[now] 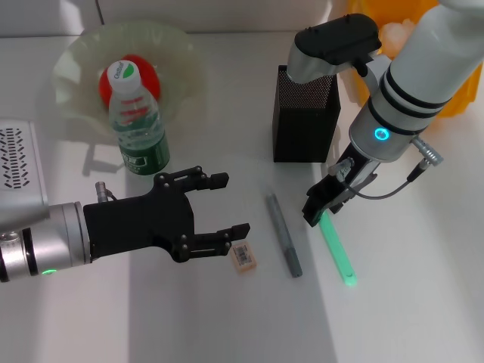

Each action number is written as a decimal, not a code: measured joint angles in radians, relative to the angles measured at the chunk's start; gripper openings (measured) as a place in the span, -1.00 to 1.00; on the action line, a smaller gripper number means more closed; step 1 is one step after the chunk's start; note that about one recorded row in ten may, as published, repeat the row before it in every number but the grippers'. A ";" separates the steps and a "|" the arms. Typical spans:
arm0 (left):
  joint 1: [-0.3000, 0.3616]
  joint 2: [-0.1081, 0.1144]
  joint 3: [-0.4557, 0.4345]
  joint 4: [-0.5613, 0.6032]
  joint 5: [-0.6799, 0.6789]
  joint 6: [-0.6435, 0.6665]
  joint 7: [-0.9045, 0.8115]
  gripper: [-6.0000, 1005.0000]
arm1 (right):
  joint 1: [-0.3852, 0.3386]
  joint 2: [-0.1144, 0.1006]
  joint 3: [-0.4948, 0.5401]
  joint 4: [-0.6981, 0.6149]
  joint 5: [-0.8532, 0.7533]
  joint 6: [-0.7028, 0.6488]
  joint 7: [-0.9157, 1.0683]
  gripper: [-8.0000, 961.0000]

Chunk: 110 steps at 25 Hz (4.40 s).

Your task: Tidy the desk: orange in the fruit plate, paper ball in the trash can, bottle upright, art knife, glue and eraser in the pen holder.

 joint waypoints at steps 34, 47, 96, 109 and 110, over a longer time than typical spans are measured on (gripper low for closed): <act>-0.003 0.002 0.000 -0.012 0.000 0.002 0.002 0.57 | -0.027 0.000 -0.066 -0.065 -0.002 -0.021 -0.004 -0.64; -0.006 0.002 -0.007 -0.012 -0.002 0.022 0.002 0.57 | -0.230 -0.012 0.276 -0.660 0.114 -0.307 -0.081 -0.64; -0.010 0.000 -0.002 -0.049 0.000 0.026 0.003 0.57 | -0.396 -0.011 0.520 0.060 1.060 0.220 -1.636 -0.58; -0.011 0.000 -0.002 -0.050 0.000 0.026 0.005 0.57 | -0.393 -0.008 0.518 0.121 1.087 0.252 -1.681 -0.45; -0.011 0.000 -0.002 -0.050 0.000 0.026 0.005 0.57 | -0.397 -0.008 0.518 0.121 1.087 0.244 -1.681 -0.44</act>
